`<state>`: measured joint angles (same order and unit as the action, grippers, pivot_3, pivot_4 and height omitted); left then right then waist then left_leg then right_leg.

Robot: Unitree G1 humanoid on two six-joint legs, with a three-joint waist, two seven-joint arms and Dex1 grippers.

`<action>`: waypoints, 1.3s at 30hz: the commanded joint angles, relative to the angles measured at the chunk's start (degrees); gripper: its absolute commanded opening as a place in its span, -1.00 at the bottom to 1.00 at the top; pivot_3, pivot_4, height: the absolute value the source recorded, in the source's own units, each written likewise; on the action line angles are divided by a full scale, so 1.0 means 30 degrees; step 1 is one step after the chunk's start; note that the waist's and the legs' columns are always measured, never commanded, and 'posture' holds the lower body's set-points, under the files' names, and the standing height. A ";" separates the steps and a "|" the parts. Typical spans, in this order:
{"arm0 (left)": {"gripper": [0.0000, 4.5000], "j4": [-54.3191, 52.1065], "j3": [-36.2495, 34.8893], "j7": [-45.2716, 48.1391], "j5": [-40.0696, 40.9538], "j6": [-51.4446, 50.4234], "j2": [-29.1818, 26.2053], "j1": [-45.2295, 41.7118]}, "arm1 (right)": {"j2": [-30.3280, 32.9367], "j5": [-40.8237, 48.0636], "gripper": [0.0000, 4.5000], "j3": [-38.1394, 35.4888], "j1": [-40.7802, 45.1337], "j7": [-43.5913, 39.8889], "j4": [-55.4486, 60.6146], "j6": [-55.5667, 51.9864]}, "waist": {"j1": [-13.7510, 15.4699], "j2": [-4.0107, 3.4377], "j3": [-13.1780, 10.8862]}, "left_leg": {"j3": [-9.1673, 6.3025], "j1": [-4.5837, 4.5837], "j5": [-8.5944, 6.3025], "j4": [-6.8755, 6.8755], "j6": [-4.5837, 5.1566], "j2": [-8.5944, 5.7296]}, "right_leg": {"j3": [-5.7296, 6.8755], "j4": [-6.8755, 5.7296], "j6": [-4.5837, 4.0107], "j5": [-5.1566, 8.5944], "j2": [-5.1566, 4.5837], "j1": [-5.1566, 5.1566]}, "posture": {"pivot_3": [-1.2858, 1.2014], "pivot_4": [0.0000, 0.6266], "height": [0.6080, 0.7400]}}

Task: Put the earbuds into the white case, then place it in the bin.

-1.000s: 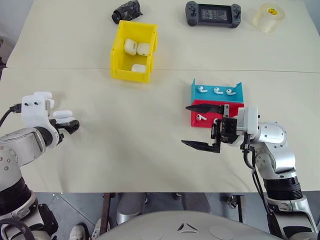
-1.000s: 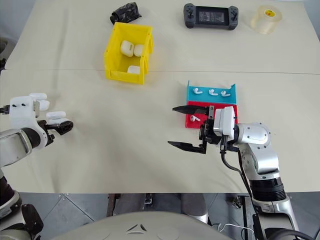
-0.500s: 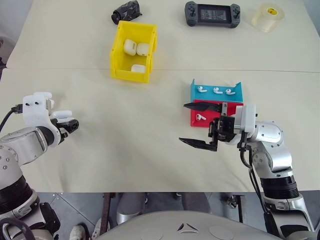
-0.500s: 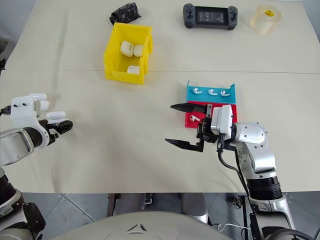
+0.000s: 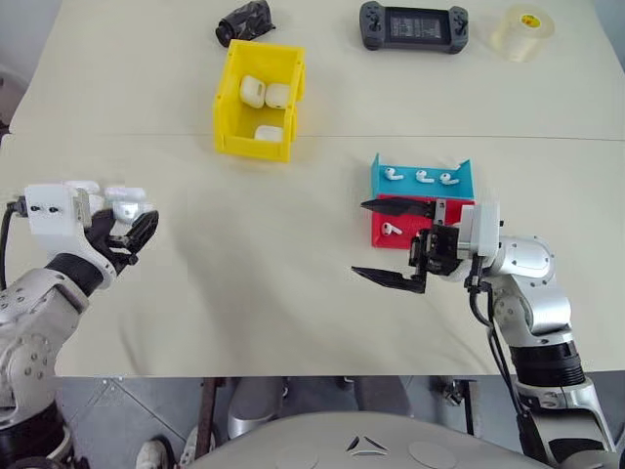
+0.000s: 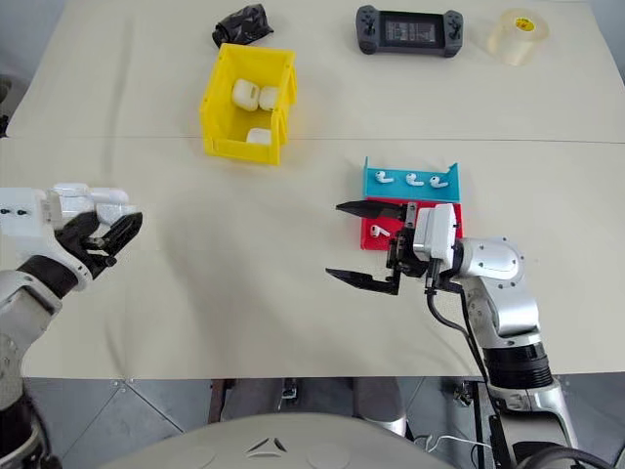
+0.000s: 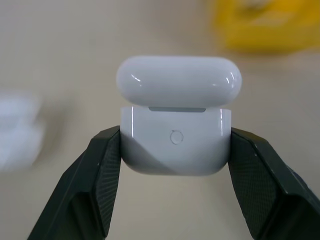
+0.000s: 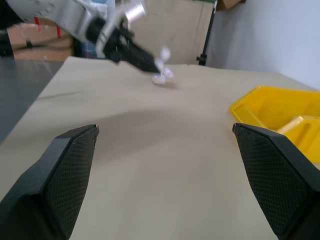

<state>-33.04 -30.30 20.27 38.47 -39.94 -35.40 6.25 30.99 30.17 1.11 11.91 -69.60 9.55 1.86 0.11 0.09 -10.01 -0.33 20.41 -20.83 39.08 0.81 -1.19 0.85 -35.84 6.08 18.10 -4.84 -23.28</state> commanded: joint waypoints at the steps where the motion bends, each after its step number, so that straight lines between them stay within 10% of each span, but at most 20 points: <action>1: 0.24 -0.0058 0.1419 0.5211 -0.0532 0.4961 0.0079 0.0241 | 0.0936 0.0342 1.00 -0.1392 -0.0535 0.0230 0.0846 -0.0186 | 0.0047 -0.0005 -0.0003 | -0.0010 -0.0001 0.0001 0.0000 0.0004 -0.0003 | 0.0011 0.0013 -0.0002 0.0001 -0.0010 0.0018 | 0.03 -0.52 1.00; 21: 0.24 0.7662 1.2870 1.3757 -0.3032 1.3887 0.7124 -0.6665 | 0.3868 -0.0031 1.00 -1.2194 -1.2298 0.1589 0.2758 0.0131 | 0.0364 -0.0047 -0.0015 | -0.0012 -0.0084 -0.0024 0.0008 0.0109 0.0006 | 0.0018 0.0069 0.0029 -0.0015 0.0040 0.0182 | 0.03 -0.52 1.00; 28: 0.24 0.8352 1.3797 1.5170 -0.2625 1.6324 0.8919 -0.6387 | 0.5297 -0.0158 1.00 -1.1284 -1.1933 0.3141 0.5105 -0.2991 | 0.0329 -0.0073 -0.0001 | 0.0009 -0.0105 -0.0019 0.0012 0.0100 0.0031 | -0.0017 0.0073 0.0033 -0.0017 0.0055 0.0192 | 0.03 -0.52 1.00; 39: 0.24 0.8940 1.3501 1.6330 -0.2316 1.7000 0.8422 -0.5357 | 1.2851 -0.0611 1.00 -0.5081 -0.3951 0.4737 0.6242 -1.3658 | 0.0453 -0.0112 0.0006 | -0.0111 -0.0056 -0.0009 0.0028 0.0096 0.0040 | 0.0073 0.0112 0.0026 -0.0014 0.0046 0.0189 | 0.03 -0.52 1.00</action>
<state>-5.70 10.58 68.64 30.21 10.69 -9.71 -10.23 67.94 28.66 -15.86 -1.44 -55.01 26.99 -36.92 1.47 -0.25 -9.99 -0.69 20.30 -20.85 39.16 1.10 -1.09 1.09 -35.45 6.16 18.06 -4.72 -22.72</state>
